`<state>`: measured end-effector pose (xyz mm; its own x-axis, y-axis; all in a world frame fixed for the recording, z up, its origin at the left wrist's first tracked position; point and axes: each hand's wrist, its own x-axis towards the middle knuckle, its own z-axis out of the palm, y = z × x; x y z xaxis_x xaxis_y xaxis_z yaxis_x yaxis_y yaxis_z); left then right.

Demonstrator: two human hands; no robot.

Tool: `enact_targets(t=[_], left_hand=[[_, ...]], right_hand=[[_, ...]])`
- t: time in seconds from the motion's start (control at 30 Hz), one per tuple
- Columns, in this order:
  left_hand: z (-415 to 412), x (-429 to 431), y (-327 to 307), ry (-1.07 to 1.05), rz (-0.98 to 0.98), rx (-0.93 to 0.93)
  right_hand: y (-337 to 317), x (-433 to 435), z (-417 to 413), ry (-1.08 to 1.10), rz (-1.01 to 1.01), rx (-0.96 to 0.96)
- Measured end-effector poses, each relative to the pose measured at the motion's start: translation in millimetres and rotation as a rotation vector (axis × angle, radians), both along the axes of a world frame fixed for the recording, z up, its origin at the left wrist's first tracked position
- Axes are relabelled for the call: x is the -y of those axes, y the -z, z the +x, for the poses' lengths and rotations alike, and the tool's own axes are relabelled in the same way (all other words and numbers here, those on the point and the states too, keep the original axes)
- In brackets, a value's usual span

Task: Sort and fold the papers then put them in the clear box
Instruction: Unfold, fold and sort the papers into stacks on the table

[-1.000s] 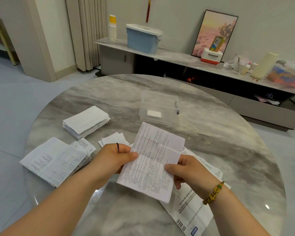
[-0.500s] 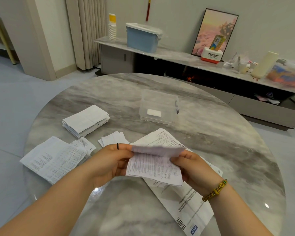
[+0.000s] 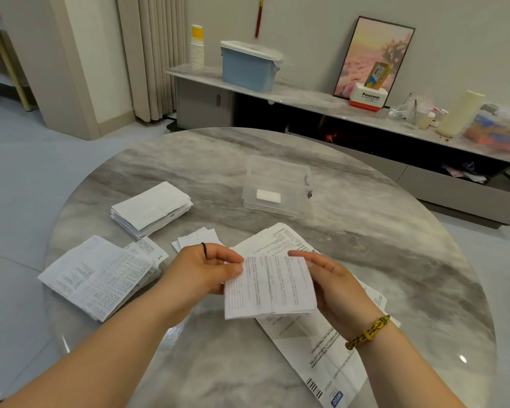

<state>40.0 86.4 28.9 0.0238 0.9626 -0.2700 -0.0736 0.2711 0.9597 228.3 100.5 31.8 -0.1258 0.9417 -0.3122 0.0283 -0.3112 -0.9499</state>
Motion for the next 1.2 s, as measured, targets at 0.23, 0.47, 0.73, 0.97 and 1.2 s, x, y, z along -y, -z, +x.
enact_targets(t=[0.23,0.47,0.73,0.97,1.2], left_hand=[[3,-2,6,-0.137,0.074,-0.098],[4,1,4,-0.086,0.055,-0.208],[-75,5,-1,-0.359,0.136,-0.742],[-146,24,17,-0.322,-0.107,-0.976],[-159,27,34,-0.226,-0.223,-1.011]], right_hand=[[1,3,-1,-0.15,0.0,-0.008],[8,4,-3,-0.111,0.025,0.098],[7,1,-11,-0.112,-0.038,0.051],[7,-6,-64,-0.265,-0.051,0.144],[6,-18,-137,-0.448,-0.033,0.138]])
